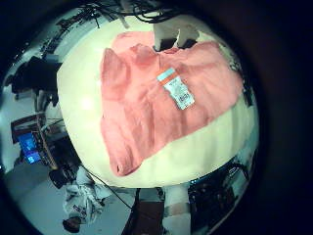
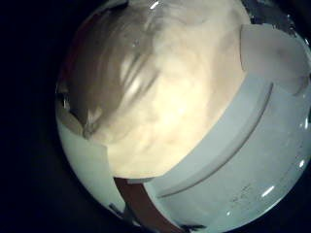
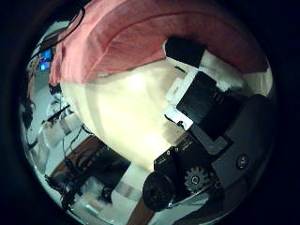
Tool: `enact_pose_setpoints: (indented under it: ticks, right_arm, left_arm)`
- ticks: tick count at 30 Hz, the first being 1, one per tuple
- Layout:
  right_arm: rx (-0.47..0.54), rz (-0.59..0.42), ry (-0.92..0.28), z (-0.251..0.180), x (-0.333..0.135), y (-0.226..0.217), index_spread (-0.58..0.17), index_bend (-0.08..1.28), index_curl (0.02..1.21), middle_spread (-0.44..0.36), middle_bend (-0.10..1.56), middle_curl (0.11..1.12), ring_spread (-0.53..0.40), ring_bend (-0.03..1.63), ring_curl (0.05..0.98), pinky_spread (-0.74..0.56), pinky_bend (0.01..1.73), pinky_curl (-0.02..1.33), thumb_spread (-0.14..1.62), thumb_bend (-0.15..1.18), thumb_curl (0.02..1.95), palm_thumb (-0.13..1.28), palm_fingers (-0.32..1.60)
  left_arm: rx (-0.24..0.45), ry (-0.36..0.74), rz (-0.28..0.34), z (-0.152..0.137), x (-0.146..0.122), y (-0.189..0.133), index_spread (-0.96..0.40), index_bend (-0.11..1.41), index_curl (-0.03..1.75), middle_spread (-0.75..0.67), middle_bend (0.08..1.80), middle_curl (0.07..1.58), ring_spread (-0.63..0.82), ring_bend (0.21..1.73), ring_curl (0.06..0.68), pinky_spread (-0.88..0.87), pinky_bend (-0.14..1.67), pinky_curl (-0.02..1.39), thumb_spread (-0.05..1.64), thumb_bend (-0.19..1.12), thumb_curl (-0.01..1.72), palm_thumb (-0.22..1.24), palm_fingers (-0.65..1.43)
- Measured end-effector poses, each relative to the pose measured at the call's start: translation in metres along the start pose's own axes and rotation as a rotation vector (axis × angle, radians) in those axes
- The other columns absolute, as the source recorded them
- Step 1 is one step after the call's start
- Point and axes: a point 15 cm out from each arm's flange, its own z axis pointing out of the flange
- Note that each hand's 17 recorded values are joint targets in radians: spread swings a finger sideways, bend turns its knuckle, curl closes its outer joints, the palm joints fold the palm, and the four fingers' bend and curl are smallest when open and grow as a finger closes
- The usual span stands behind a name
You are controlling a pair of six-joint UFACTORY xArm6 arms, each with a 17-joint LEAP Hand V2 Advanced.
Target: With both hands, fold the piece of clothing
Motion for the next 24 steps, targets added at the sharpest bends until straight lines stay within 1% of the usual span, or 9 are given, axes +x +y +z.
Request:
enact_pose_setpoints:
  ticks: [1,2,5,8,10,17,22,24]
  right_arm:
    - [0.0,0.006,-0.003,0.001,0.002,0.003,-0.364,0.59,0.53,-0.187,0.87,0.57,-0.268,0.93,0.494,-0.42,0.77,0.49,0.99,0.0,0.41,0.91,1.49]
    - [0.001,0.021,-0.007,0.002,0.006,0.01,-0.36,0.64,0.56,-0.18,0.91,0.59,-0.264,0.97,0.513,-0.42,0.83,0.52,1.0,0.0,0.41,0.93,1.46]
    - [0.011,0.042,-0.011,0.002,0.012,0.024,-0.335,0.81,0.64,-0.181,1.03,0.65,-0.253,1.09,0.567,-0.39,0.98,0.59,1.06,0.05,0.45,1.03,1.37]
    - [0.021,0.044,-0.022,0.005,0.023,0.039,-0.316,0.92,0.7,-0.177,1.13,0.7,-0.246,1.19,0.616,-0.36,1.09,0.66,1.12,0.08,0.48,1.1,1.26]
    - [0.03,0.058,-0.027,0.005,0.031,0.05,-0.304,0.98,0.74,-0.174,1.18,0.73,-0.241,1.24,0.641,-0.34,1.14,0.7,1.14,0.09,0.5,1.11,1.21]
    - [0.056,0.117,-0.047,0.006,0.064,0.094,-0.276,1.07,0.79,-0.152,1.26,0.79,-0.228,1.32,0.694,-0.3,1.21,0.79,1.2,0.08,0.55,1.12,1.11]
    - [0.094,0.183,-0.043,-0.006,0.087,0.122,-0.261,1.08,0.81,-0.143,1.28,0.8,-0.224,1.34,0.712,-0.28,1.21,0.83,1.22,0.06,0.58,1.12,1.08]
    - [0.121,0.197,-0.037,-0.017,0.089,0.124,-0.258,1.08,0.81,-0.141,1.28,0.81,-0.223,1.34,0.716,-0.28,1.21,0.84,1.23,0.06,0.59,1.12,1.07]
  left_arm:
    - [-0.002,-0.001,0.0,0.0,0.0,0.0,0.15,0.15,0.25,0.39,0.2,0.3,0.57,0.44,0.233,0.52,0.32,0.31,1.14,-0.02,0.31,0.4,-0.02]
    - [-0.003,-0.001,0.001,0.0,0.001,-0.001,0.15,0.15,0.25,0.4,0.2,0.3,0.57,0.44,0.233,0.52,0.32,0.31,1.14,-0.02,0.31,0.4,-0.02]
    - [-0.006,-0.001,-0.001,0.002,0.001,-0.001,0.15,0.15,0.25,0.38,0.2,0.31,0.57,0.44,0.234,0.52,0.31,0.31,1.14,-0.02,0.31,0.41,-0.02]
    - [-0.017,-0.003,0.001,0.005,0.002,0.001,0.15,0.15,0.25,0.39,0.19,0.31,0.57,0.45,0.233,0.52,0.31,0.31,1.13,-0.02,0.31,0.41,-0.02]
    - [-0.022,-0.004,0.0,0.008,0.001,0.002,0.15,0.15,0.25,0.38,0.2,0.31,0.57,0.45,0.232,0.52,0.31,0.32,1.13,-0.02,0.31,0.41,-0.02]
    - [-0.049,0.006,-0.009,0.025,0.001,0.008,0.16,0.15,0.25,0.39,0.19,0.3,0.57,0.44,0.229,0.52,0.31,0.32,1.14,-0.02,0.31,0.41,-0.02]
    - [-0.039,-0.008,-0.013,0.054,-0.003,0.003,0.16,0.15,0.25,0.37,0.2,0.31,0.57,0.45,0.228,0.52,0.31,0.32,1.16,-0.01,0.31,0.43,-0.01]
    - [-0.04,-0.025,-0.006,0.068,-0.006,-0.001,0.16,0.15,0.25,0.36,0.2,0.31,0.56,0.45,0.228,0.52,0.31,0.32,1.17,-0.01,0.3,0.44,-0.01]
